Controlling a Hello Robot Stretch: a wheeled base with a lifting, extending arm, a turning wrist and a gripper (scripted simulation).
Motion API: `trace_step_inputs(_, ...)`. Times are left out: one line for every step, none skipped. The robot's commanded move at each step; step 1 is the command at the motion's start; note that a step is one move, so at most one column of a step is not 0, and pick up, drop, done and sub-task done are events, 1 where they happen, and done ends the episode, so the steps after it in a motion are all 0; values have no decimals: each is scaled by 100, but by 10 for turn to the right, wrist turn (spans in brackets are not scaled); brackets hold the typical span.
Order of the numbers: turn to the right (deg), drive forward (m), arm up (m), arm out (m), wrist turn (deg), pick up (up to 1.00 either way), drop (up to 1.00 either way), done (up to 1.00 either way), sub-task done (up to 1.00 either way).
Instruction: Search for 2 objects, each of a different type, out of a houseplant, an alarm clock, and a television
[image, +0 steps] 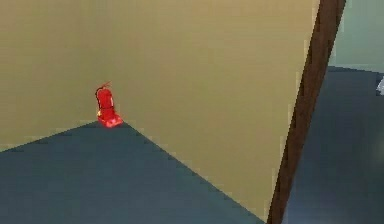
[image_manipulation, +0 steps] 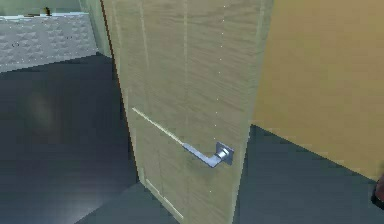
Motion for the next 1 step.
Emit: trace_step_inputs(30,0,0,0,0,0,0,0,0)
